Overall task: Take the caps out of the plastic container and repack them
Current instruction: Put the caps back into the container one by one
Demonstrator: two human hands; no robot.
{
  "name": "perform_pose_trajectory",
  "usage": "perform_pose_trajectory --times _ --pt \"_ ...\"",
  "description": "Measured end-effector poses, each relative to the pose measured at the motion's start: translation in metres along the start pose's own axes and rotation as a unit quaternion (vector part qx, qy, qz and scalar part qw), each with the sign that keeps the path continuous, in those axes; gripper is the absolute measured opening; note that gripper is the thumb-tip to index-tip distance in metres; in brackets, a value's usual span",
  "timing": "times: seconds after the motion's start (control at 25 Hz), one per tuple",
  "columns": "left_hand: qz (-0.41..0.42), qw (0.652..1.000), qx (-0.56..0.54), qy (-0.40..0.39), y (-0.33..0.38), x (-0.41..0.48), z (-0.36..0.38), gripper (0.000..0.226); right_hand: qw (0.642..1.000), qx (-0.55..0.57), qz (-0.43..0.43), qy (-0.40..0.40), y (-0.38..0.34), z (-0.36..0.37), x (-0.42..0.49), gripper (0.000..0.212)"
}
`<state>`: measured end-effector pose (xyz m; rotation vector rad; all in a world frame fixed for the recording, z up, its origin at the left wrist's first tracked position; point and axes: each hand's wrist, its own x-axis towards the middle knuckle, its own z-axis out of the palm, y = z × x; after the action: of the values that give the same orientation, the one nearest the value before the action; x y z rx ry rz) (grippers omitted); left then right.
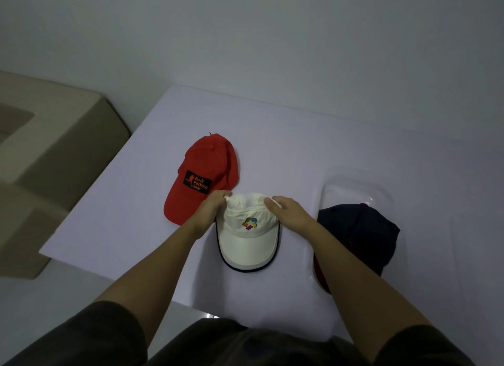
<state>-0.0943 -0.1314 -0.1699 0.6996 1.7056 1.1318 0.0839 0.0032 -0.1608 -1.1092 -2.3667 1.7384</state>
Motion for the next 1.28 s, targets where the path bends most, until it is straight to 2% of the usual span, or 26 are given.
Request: perform_pose_trajectory --times 0.12,0.24,0.4,0.44,0.56,0.64,0.88,1.0,1.16,1.28 --pt "0.002 0.998 0.06 -0.037 0.004 -0.004 -0.01 0.014 1.0 -0.015 -0.006 0.009 0.008 -0.003 0.002 0.045" --pt "-0.005 0.989 0.131 -0.069 0.006 -0.005 -0.017 0.029 1.0 -0.003 -0.013 0.016 0.013 -0.003 0.004 0.037" --pt "-0.032 0.991 0.122 -0.051 -0.002 -0.004 -0.027 0.044 0.999 -0.01 -0.033 -0.024 0.01 -0.005 0.0 0.022" --pt "-0.03 0.991 0.122 -0.054 -0.002 -0.004 -0.028 0.046 0.998 -0.036 -0.034 -0.043 0.009 -0.007 0.001 0.028" --pt "-0.006 0.982 0.177 -0.066 0.001 -0.008 -0.024 0.026 0.988 -0.134 -0.047 -0.068 0.009 -0.009 0.005 0.039" --pt "0.014 0.977 0.208 -0.051 0.005 -0.01 -0.021 0.02 0.989 -0.121 -0.055 -0.057 0.01 -0.008 0.005 0.038" --pt "0.015 0.986 0.166 -0.027 0.009 -0.012 -0.026 0.037 0.997 -0.029 -0.066 -0.007 0.008 -0.007 -0.005 0.03" --pt "0.018 0.997 0.07 -0.011 0.006 -0.012 -0.026 0.045 0.998 -0.007 -0.064 -0.003 0.005 -0.007 -0.005 0.031" --pt "-0.063 0.997 -0.02 0.025 0.007 -0.011 -0.016 0.031 0.997 -0.007 -0.076 0.003 0.001 -0.005 -0.005 0.03" --pt "-0.053 0.997 -0.041 0.035 0.012 -0.013 -0.013 0.028 0.997 -0.003 -0.082 0.017 -0.002 -0.005 -0.005 0.027"
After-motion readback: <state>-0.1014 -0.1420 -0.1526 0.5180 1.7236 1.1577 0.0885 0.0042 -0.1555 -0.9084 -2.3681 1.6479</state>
